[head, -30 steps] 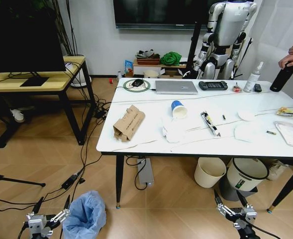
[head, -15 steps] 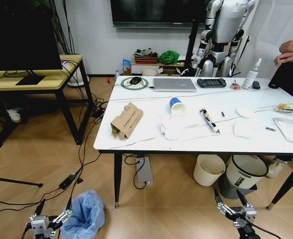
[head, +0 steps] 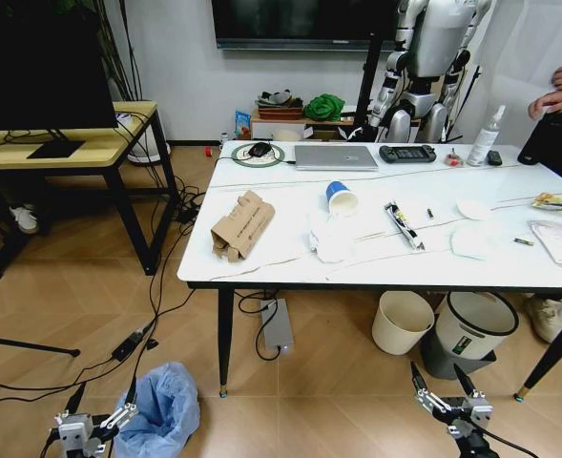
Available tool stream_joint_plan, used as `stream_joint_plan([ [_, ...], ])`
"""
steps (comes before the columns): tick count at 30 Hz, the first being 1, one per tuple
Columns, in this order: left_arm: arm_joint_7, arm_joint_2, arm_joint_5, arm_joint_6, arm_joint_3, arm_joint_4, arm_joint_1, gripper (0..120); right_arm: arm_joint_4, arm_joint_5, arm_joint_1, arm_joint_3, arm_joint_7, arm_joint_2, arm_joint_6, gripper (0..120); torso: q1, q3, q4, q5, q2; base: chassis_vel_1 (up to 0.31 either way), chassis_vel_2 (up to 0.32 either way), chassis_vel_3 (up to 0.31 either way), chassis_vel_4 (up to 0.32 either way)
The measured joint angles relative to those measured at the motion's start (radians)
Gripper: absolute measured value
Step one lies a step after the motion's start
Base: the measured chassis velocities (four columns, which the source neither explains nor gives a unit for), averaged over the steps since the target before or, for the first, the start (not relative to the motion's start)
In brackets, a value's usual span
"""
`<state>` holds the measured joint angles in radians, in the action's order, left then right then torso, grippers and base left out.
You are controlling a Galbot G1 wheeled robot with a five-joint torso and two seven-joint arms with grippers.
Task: Pick up the trash bin and place the trash from the table into it.
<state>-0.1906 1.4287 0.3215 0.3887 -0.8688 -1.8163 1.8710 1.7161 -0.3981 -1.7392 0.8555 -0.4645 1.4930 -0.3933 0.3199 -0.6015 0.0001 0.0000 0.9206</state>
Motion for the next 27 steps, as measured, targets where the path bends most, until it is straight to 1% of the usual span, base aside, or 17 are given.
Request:
stream_joint_plan([
  [18,0.001,0.009,-0.005,-0.005,0.009,0.025,-0.011,100,-0.004,0.01,0.01,-0.007,0.0,0.01,0.001,100,-0.037,0.05,0.0,0.0,-0.086,0.0,0.0,0.0,0.0],
  [21,0.001,0.01,-0.006,-0.006,0.009,0.026,-0.011,100,-0.004,0.011,0.011,-0.008,-0.001,0.01,0.002,100,-0.04,0.055,0.0,0.0,-0.095,0.0,0.0,0.0,0.0],
  [25,0.001,0.012,-0.009,-0.007,0.01,0.029,-0.012,100,-0.004,0.015,0.014,-0.009,-0.001,0.011,0.003,100,-0.05,0.069,0.0,0.0,-0.119,0.0,0.0,0.0,0.0],
  [27,0.001,0.013,-0.009,-0.007,0.01,0.029,-0.012,100,-0.004,0.015,0.014,-0.009,-0.001,0.011,0.003,100,-0.051,0.071,0.0,0.0,-0.121,0.0,0.0,0.0,0.0],
])
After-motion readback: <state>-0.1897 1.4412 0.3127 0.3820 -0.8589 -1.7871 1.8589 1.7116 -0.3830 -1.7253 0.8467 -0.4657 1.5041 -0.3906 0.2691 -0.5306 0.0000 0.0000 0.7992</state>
